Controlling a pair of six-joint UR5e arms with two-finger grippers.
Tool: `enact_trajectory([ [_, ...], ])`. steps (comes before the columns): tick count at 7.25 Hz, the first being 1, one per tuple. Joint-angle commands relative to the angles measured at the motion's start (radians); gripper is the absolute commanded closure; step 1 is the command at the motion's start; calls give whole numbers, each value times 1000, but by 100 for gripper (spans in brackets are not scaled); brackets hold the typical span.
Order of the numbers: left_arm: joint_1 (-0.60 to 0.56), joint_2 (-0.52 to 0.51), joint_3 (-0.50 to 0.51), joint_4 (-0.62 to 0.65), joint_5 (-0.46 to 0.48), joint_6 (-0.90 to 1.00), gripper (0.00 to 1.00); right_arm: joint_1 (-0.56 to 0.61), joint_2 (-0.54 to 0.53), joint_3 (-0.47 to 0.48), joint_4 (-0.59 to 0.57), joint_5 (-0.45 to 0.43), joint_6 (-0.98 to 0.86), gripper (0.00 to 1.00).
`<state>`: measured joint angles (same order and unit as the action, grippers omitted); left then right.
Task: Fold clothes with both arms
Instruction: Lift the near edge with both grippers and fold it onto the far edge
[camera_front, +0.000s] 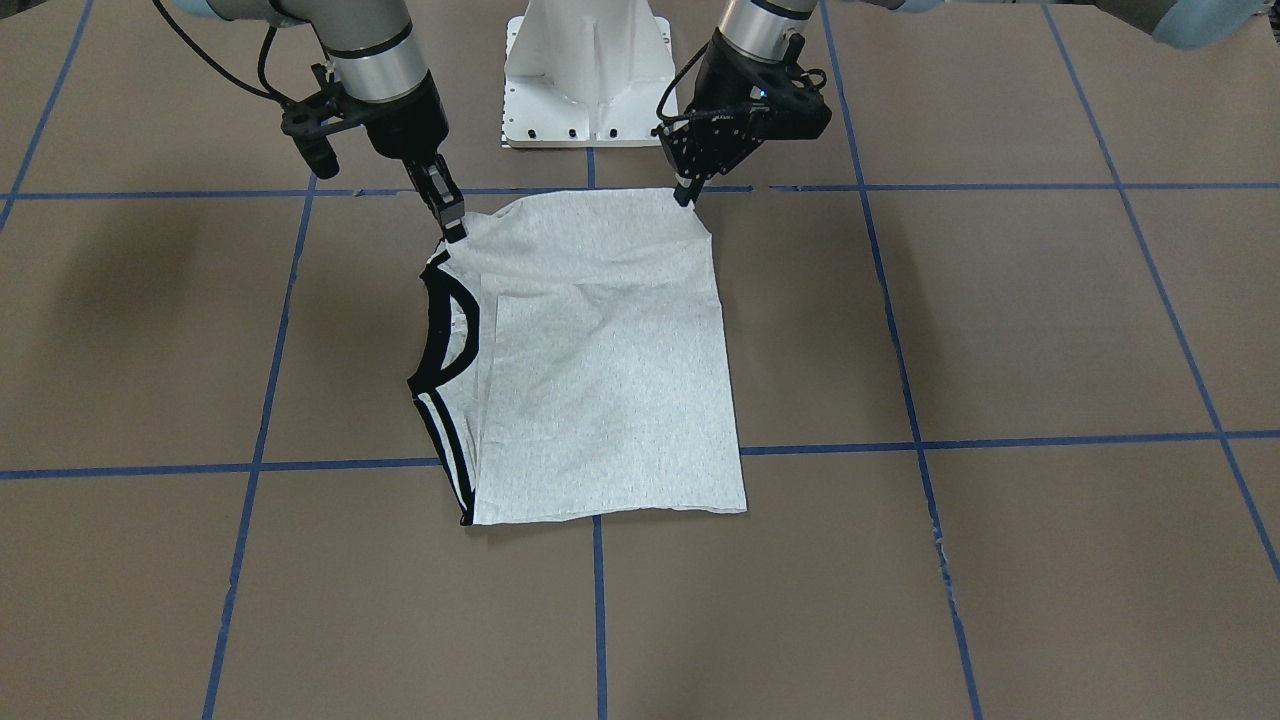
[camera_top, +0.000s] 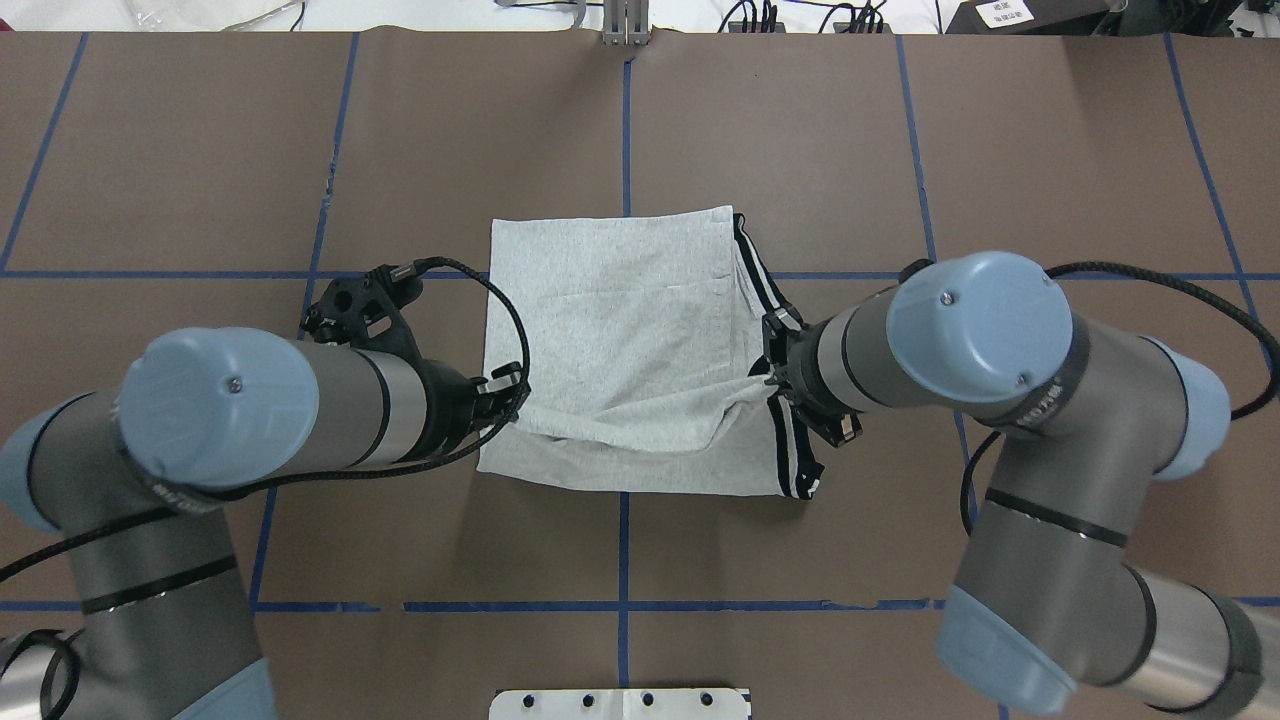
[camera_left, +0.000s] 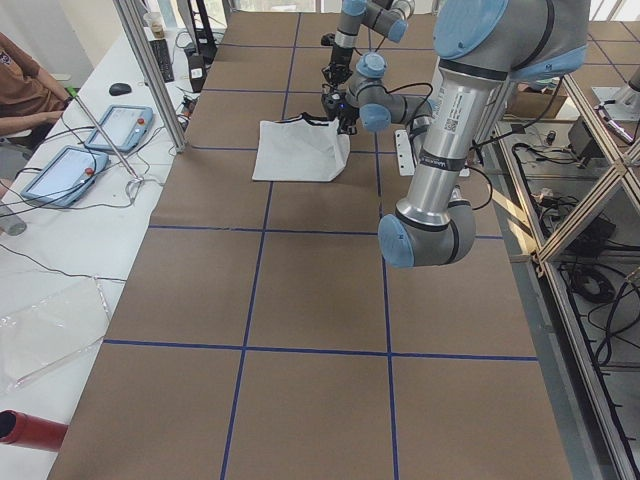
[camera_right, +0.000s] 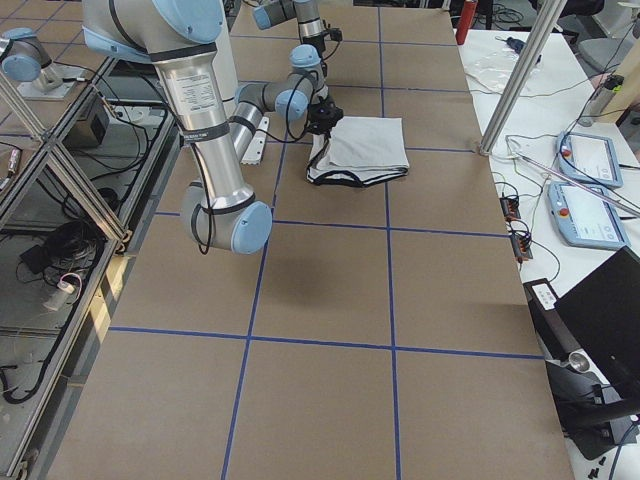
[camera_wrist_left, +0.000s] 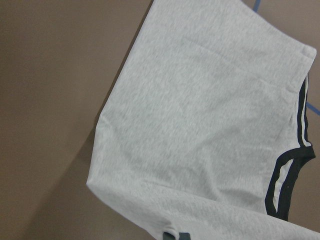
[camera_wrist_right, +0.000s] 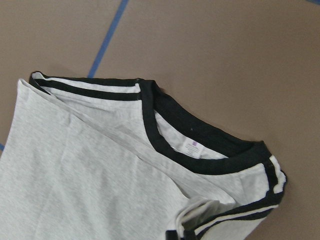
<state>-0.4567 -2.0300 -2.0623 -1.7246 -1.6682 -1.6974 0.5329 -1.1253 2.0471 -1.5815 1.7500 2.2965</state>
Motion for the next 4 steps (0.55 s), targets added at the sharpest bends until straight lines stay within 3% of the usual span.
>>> enact_trajectory([
  [1, -118, -64, 158, -70, -1, 114, 100, 76, 109, -159, 9, 17, -75, 100],
  [2, -141, -84, 260, -158, -1, 119, 100, 84, 143, -218, 9, 17, -84, 100],
  [4, -183, -117, 385, -263, -1, 152, 100, 126, 228, -408, 153, 23, -85, 100],
])
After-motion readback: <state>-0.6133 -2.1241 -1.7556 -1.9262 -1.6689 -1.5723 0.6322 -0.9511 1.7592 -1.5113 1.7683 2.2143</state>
